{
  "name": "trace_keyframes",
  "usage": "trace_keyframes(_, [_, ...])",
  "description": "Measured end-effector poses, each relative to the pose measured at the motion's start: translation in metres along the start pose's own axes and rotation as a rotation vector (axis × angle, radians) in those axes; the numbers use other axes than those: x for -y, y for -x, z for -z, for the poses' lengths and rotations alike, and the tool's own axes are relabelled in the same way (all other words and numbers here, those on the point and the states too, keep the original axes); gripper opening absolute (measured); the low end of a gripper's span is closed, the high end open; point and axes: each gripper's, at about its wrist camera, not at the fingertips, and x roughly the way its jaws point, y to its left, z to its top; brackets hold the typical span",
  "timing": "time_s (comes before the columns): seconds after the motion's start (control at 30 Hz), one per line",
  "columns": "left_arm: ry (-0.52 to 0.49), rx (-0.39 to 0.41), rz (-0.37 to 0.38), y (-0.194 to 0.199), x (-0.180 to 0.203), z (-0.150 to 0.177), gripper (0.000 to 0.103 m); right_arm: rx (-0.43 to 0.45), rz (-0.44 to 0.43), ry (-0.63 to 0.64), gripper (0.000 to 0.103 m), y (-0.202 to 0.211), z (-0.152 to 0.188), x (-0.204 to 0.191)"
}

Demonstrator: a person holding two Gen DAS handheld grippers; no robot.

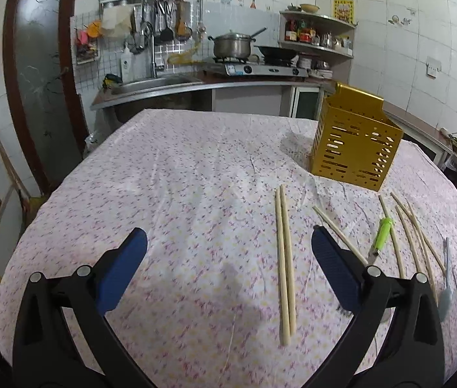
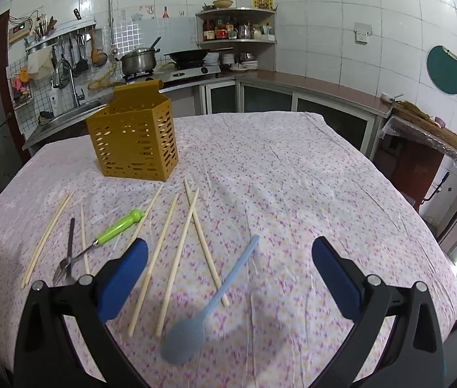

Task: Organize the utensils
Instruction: 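Lower the left tool and grasp a wooden chopstick while the right tool grasps another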

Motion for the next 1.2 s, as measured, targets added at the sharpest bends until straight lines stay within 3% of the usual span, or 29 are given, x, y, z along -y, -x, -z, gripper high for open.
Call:
trace_keyframes(0.2, [-0.040, -0.036, 0.013, -0.039, 0.006, -0.018, 0.096, -0.028, -0.011, 0.024, 0.097, -0.035, -0.023, -0.009])
trace_keyframes(0.3, [-0.036, -0.062, 0.024, -0.057, 0.006, -0.025, 0.093, -0.059, -0.019, 0.013, 0.091, -0.056, -0.032, -0.010])
trace_keyframes(0.6, [-0.075, -0.156, 0.029, -0.112, 0.020, -0.046, 0.088, -0.099, -0.010, 0.022, 0.090, -0.093, -0.046, -0.021])
trace_keyframes(1.2, [-0.130, -0.334, 0.025, -0.190, 0.043, -0.042, 0.076, -0.157, 0.002, 0.052, 0.090, -0.137, -0.053, -0.035])
